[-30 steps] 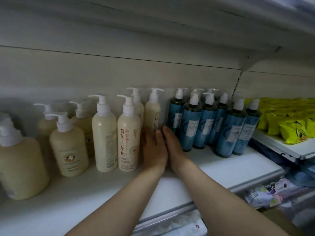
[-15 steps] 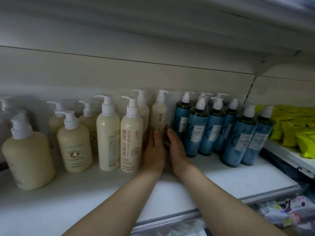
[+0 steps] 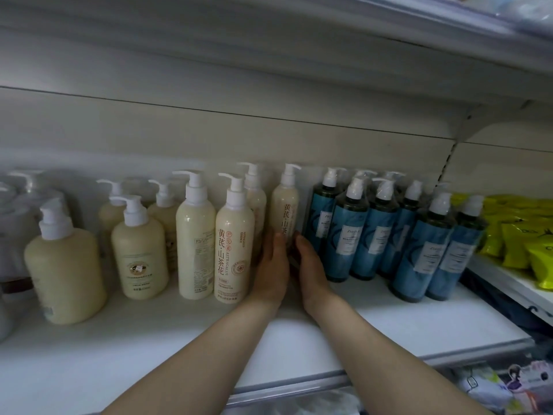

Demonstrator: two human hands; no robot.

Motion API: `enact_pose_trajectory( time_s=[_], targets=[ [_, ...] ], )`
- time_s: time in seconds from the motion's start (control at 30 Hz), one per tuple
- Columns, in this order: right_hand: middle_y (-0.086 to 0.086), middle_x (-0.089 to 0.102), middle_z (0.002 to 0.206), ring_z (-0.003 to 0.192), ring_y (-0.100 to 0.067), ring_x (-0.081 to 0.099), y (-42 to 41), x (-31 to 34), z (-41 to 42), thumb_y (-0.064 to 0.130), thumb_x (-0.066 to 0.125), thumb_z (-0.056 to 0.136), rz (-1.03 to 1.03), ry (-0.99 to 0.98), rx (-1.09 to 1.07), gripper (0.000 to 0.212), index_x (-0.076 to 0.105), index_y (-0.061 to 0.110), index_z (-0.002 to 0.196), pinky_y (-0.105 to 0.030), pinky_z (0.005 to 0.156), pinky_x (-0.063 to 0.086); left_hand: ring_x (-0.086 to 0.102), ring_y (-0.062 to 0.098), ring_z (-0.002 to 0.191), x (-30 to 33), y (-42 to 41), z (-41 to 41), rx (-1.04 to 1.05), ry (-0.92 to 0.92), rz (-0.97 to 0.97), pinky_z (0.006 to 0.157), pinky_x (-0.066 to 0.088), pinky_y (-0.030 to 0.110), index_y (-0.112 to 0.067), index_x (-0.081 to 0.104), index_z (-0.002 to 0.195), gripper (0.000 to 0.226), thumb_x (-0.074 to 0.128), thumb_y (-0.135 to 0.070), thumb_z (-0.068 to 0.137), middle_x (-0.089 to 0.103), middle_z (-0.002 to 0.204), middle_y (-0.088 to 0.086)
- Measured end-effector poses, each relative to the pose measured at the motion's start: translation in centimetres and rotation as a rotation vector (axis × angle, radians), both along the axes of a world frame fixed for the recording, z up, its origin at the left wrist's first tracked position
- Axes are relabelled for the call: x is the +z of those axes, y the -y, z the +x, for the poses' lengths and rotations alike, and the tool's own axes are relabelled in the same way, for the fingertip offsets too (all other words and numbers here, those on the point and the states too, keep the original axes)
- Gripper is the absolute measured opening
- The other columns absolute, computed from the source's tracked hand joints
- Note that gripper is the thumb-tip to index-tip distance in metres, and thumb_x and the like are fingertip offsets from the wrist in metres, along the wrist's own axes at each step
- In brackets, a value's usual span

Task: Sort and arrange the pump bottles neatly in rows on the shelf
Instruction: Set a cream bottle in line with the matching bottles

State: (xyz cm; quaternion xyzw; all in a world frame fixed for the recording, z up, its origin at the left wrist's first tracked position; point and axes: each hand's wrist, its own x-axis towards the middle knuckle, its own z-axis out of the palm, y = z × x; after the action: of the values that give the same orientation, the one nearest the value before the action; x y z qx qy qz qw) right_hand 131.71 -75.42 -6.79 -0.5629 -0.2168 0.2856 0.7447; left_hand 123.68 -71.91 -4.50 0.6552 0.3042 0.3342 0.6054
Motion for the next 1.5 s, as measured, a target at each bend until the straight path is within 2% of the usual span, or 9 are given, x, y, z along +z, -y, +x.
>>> enact_pose_trajectory(
  time_s=[0.17, 0.3, 0.4, 0.5, 0.63, 0.8, 1.07, 1.2, 1.5],
  targets=[
    [0.001, 0.072, 0.124, 0.119, -0.018, 0.064, 0.5, 0.5, -0.4, 0.049, 0.054, 0.095, -0.027, -0.024, 0.002, 0.041, 0.068, 0.026, 0.126, -0.043, 0.113, 0.042, 0.03, 0.021, 0.147, 0.8, 1.1, -0.6, -0.018, -0.051, -0.075, 0.122, 0.018, 0.034, -0.032, 0.033, 0.154, 0.057, 0.022, -0.055, 0.104, 0.035, 0.159, 0.001],
    [-0.002, 0.072, 0.1, 0.092, -0.014, 0.068, 1.7, 1.6, -1.7, 0.04, 0.053, 0.096, -0.101, 0.133, -0.07, 0.032, 0.069, 0.013, 0.103, -0.029, 0.087, 0.056, 0.054, 0.018, 0.125, 2.0, 4.0, -2.9, 0.034, 0.026, -0.126, 0.103, 0.035, 0.024, -0.025, 0.056, 0.137, 0.048, 0.029, -0.049, 0.105, 0.058, 0.135, -0.003],
    [-0.005, 0.07, 0.111, 0.102, -0.019, 0.066, 2.4, 2.8, -3.0, 0.035, 0.053, 0.098, -0.076, 0.138, -0.121, 0.025, 0.067, 0.018, 0.108, -0.041, 0.097, 0.054, 0.063, 0.018, 0.112, 2.1, 5.4, -5.6, 0.081, 0.121, -0.141, 0.102, 0.047, 0.035, -0.023, 0.066, 0.115, 0.04, 0.033, -0.044, 0.106, 0.068, 0.119, 0.001],
    [0.003, 0.068, 0.115, 0.108, -0.017, 0.064, 2.3, 3.8, -5.0, 0.038, 0.058, 0.096, -0.105, 0.217, -0.103, 0.015, 0.066, 0.033, 0.107, -0.042, 0.102, 0.05, 0.066, 0.026, 0.089, 2.0, 5.0, -8.6, 0.296, 0.154, -0.045, 0.086, 0.054, 0.045, -0.02, 0.061, 0.09, 0.033, 0.036, -0.034, 0.105, 0.07, 0.09, 0.007],
    [0.005, 0.07, 0.119, 0.109, -0.012, 0.066, 1.2, 4.1, -8.5, 0.03, 0.071, 0.091, -0.066, 0.26, -0.009, 0.037, 0.064, 0.025, 0.127, -0.031, 0.096, 0.053, 0.06, 0.029, 0.099, 1.2, 2.3, -10.7, 0.519, 0.11, 0.06, 0.086, 0.049, 0.039, -0.018, 0.054, 0.103, 0.017, 0.043, -0.031, 0.103, 0.065, 0.105, 0.007],
    [0.004, 0.073, 0.114, 0.1, -0.008, 0.069, 0.5, 4.0, -10.5, 0.022, 0.073, 0.091, -0.006, 0.167, 0.024, 0.037, 0.064, 0.022, 0.127, -0.016, 0.075, 0.053, 0.062, 0.028, 0.105, 0.0, 0.6, -10.3, 0.5, 0.005, 0.118, 0.093, 0.052, 0.048, -0.019, 0.059, 0.121, 0.03, 0.044, -0.035, 0.101, 0.064, 0.116, 0.007],
    [0.003, 0.074, 0.117, 0.108, -0.016, 0.069, 1.5, 3.1, -10.5, 0.026, 0.077, 0.087, -0.039, 0.154, -0.01, 0.038, 0.069, 0.023, 0.124, -0.036, 0.093, 0.057, 0.06, 0.019, 0.108, 0.1, 1.4, -10.6, 0.423, -0.008, 0.188, 0.092, 0.047, 0.029, -0.021, 0.06, 0.127, 0.029, 0.05, -0.028, 0.102, 0.066, 0.117, 0.0],
    [0.001, 0.073, 0.116, 0.104, -0.012, 0.07, 2.9, 3.0, -9.5, 0.019, 0.077, 0.087, -0.018, 0.18, -0.039, 0.036, 0.067, 0.022, 0.121, -0.023, 0.084, 0.057, 0.063, 0.017, 0.099, 0.0, 1.2, -10.3, 0.357, -0.031, 0.172, 0.08, 0.041, 0.022, -0.022, 0.064, 0.119, 0.023, 0.059, -0.026, 0.098, 0.069, 0.106, -0.002],
    [-0.008, 0.073, 0.112, 0.099, -0.014, 0.07, 6.4, 2.3, -6.5, 0.005, 0.076, 0.086, -0.025, 0.228, -0.175, 0.035, 0.066, 0.006, 0.12, -0.017, 0.08, 0.057, 0.064, 0.008, 0.087, -0.4, 1.9, -6.6, 0.158, 0.088, -0.012, 0.067, 0.049, 0.016, -0.019, 0.058, 0.112, 0.035, 0.078, -0.012, 0.084, 0.067, 0.098, -0.003]
  ],
)
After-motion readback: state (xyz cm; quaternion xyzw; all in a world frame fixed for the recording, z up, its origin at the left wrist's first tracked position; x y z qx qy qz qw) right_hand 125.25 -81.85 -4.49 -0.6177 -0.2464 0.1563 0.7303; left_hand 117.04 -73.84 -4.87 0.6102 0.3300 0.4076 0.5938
